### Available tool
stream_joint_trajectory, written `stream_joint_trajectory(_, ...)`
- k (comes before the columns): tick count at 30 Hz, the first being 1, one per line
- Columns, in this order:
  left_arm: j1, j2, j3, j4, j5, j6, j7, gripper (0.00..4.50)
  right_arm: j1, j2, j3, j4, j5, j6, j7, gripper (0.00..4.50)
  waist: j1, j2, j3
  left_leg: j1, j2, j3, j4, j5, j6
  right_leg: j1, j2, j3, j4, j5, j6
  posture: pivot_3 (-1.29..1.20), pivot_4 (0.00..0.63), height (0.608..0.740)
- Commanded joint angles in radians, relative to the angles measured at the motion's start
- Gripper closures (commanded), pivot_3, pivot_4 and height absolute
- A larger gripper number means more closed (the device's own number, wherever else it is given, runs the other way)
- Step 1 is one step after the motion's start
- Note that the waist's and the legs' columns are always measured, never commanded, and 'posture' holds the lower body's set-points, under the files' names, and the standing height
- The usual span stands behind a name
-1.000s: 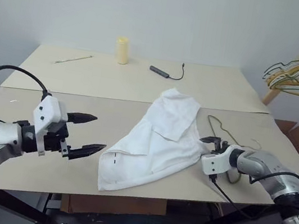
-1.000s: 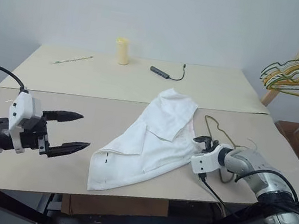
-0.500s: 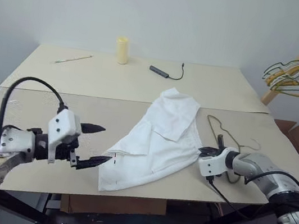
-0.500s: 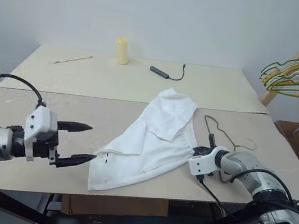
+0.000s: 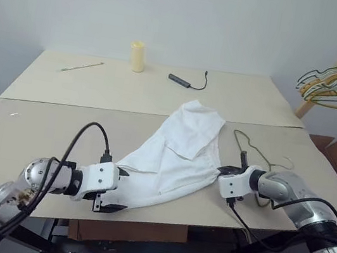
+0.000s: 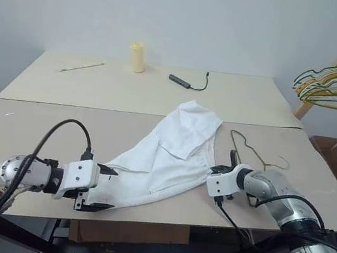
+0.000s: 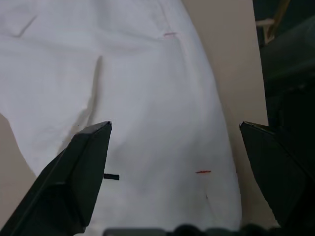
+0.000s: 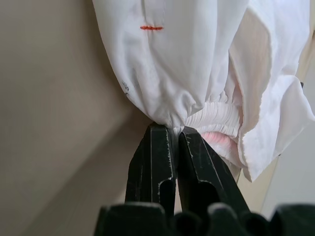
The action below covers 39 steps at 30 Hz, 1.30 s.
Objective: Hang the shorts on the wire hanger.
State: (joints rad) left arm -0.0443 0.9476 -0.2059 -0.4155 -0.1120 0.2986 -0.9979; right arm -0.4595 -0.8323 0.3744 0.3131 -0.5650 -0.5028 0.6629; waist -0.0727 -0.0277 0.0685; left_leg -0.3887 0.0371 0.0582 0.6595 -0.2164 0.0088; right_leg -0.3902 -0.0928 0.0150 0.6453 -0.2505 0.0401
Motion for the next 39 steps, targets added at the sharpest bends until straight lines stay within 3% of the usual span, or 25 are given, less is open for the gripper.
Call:
stream_joint_trajectory(1, -0.019, 0.028, -0.011, 0.023, 0.057, -0.059, -0.024, 0.0, -0.001, -0.02, -0.047, -0.045, 0.031, 0.015, 0.003, 4.45, 0.0, 0.0, 0.0, 0.0, 0.0, 0.0, 0.0, 0.0, 0.0, 0.0, 0.0, 0.0, 0.0, 0.0, 0.0, -0.1, 0.019, 0.74)
stream_joint_trajectory(10, -0.012, 0.066, -0.04, 0.085, 0.153, -0.153, -0.081, 0.0, 0.014, -0.021, -0.057, -0.066, 0.034, 0.034, 0.002, 4.45, -0.003, 0.0, 0.0, 0.0, 0.001, 0.001, 0.0, 0.0, 0.0, 0.0, 0.0, 0.0, 0.0, 0.0, 0.0, -0.11, 0.011, 0.74)
stream_joint_trajectory(15, -0.023, 0.067, -0.056, 0.14, 0.234, -0.185, -0.064, 1.51, 0.003, -0.018, -0.056, -0.067, 0.037, 0.039, 0.002, 4.5, -0.004, 0.004, -0.003, 0.001, 0.001, 0.001, 0.0, 0.0, 0.0, 0.001, 0.0, 0.0, 0.0, 0.0, 0.0, -0.1, 0.0, 0.74)
stream_joint_trajectory(24, -0.034, 0.058, -0.029, 0.184, 0.235, -0.186, -0.059, 4.47, -0.012, -0.01, -0.051, -0.065, 0.041, 0.042, 0.0, 4.5, -0.016, 0.009, -0.009, 0.003, 0.001, 0.001, 0.0, 0.0, 0.0, 0.002, 0.0, 0.0, 0.001, -0.001, 0.003, -0.09, 0.0, 0.74)
stream_joint_trajectory(31, -0.093, 0.044, 0.02, 0.264, 0.185, -0.239, -0.053, 4.47, -0.023, 0.008, -0.049, -0.064, 0.064, 0.049, 0.008, 4.5, -0.026, 0.008, -0.01, 0.002, 0.001, 0.001, 0.0, 0.0, 0.0, 0.001, 0.0, 0.0, 0.001, -0.001, 0.003, -0.09, 0.0, 0.74)
stream_joint_trajectory(34, -0.094, 0.065, 0.052, 0.284, 0.122, -0.28, -0.113, 3.84, -0.018, 0.015, -0.051, -0.073, 0.073, 0.055, 0.014, 4.5, -0.027, 0.008, -0.01, 0.0, 0.0, 0.001, 0.0, 0.0, 0.0, 0.0, 0.0, 0.001, 0.001, 0.0, 0.001, -0.09, 0.0, 0.74)
stream_joint_trajectory(39, -0.066, 0.093, 0.071, 0.268, 0.094, -0.325, -0.165, 2.21, -0.009, 0.02, -0.052, -0.086, 0.078, 0.065, 0.017, 4.5, -0.025, 0.008, -0.01, -0.001, 0.0, 0.001, 0.0, -0.001, 0.001, -0.001, 0.0, 0.0, 0.001, 0.0, 0.001, -0.09, 0.0, 0.74)
